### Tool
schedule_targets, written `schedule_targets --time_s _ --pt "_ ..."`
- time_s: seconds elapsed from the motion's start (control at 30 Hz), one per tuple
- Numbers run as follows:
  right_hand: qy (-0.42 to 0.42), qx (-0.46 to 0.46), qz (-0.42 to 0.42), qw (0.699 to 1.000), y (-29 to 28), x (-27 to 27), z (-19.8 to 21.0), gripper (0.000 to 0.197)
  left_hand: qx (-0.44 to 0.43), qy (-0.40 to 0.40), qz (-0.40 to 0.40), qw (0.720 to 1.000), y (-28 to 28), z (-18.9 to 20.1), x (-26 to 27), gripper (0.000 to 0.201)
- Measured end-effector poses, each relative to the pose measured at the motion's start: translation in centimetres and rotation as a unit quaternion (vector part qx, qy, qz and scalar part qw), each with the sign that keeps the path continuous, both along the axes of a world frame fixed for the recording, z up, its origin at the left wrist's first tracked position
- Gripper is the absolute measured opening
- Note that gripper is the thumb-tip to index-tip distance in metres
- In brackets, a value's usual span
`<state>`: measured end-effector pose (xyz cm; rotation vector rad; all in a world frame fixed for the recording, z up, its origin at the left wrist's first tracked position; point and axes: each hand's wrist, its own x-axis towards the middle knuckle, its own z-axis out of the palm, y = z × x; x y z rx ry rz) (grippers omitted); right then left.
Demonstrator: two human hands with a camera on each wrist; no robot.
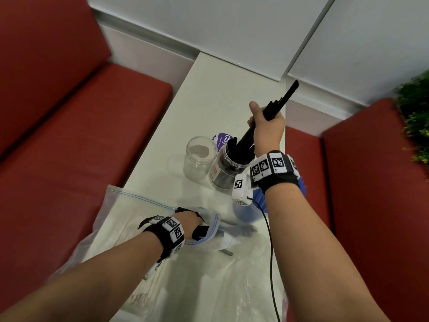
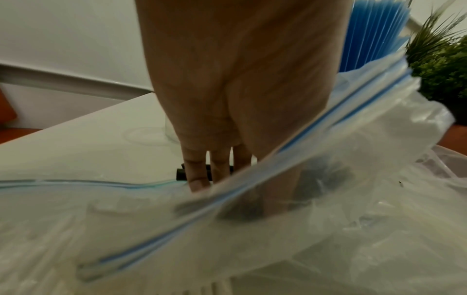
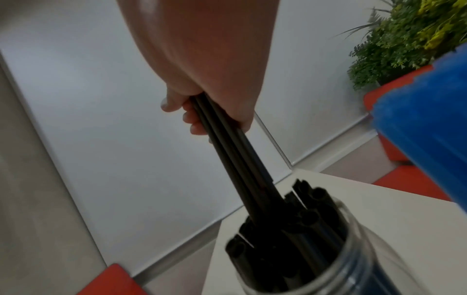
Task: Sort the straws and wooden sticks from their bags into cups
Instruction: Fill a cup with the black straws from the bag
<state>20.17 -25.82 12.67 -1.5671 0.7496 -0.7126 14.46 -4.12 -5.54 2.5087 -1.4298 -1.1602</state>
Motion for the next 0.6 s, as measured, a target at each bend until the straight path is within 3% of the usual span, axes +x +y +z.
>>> schedule_targets --time_s 0.07,0.27,0.47,0.6 --pt "-0.010 -0.008 -0.001 1.000 0.0 0.1 -0.1 0.032 0.009 0.006 -0.001 1.000 -0.1 -0.3 -0.2 0.034" --pt "0.068 0.047 0.053 0.995 0.8 -0.5 -3.1 0.030 -0.002 0.027 0.017 1.000 -0.1 -0.8 -0.5 0.038" --pt "-0.040 0.020 0.036 0.998 -0.4 -0.2 -1.4 0.027 0.006 0.016 0.020 1.000 0.0 -1.4 -0.5 0.039" --pt "-0.005 0.005 0.067 0.998 0.1 -0.9 -2.2 0.032 0.014 0.013 0.016 1.000 0.0 -1.6 -0.6 0.039"
